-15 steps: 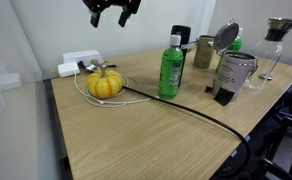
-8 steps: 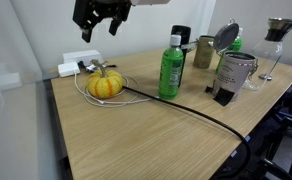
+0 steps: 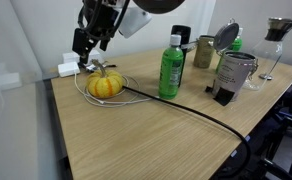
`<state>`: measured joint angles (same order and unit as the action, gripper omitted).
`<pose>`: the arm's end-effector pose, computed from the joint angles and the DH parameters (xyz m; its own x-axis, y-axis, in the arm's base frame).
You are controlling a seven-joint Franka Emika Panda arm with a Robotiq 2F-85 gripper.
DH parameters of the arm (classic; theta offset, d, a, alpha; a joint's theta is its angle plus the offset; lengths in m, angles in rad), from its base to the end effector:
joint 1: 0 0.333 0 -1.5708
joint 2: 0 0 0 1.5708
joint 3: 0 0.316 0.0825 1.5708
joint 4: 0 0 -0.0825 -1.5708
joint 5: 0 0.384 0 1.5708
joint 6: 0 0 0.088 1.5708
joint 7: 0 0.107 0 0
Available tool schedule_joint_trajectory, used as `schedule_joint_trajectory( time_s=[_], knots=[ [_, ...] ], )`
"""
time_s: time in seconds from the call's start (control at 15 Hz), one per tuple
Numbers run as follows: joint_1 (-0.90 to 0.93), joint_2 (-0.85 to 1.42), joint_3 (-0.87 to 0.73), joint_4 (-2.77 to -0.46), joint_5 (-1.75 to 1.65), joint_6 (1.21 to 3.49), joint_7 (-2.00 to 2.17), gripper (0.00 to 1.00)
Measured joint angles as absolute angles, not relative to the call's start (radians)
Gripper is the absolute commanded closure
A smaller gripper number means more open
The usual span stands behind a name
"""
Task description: Move the pumpkin to the right
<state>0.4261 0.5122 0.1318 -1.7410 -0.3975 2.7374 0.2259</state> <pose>0.5946 0.3746 0.3374 0.6904 0.5430 0.4780 0.5516 -0.8226 0.1377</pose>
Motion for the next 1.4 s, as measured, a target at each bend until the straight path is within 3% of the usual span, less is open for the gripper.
schedule_joint_trajectory(
  time_s=[0.53, 0.67, 0.73, 1.4],
  knots=[
    [0.461, 0.562, 0.079, -1.697, -0.397, 2.681, 0.212, 0.03],
    [0.468, 0.562, 0.079, -1.703, -0.395, 2.666, 0.215, 0.28],
    [0.469, 0.562, 0.079, -1.709, -0.395, 2.665, 0.217, 0.29],
    [0.470, 0.598, 0.068, -1.695, -0.378, 2.675, 0.260, 0.98]
  ],
)
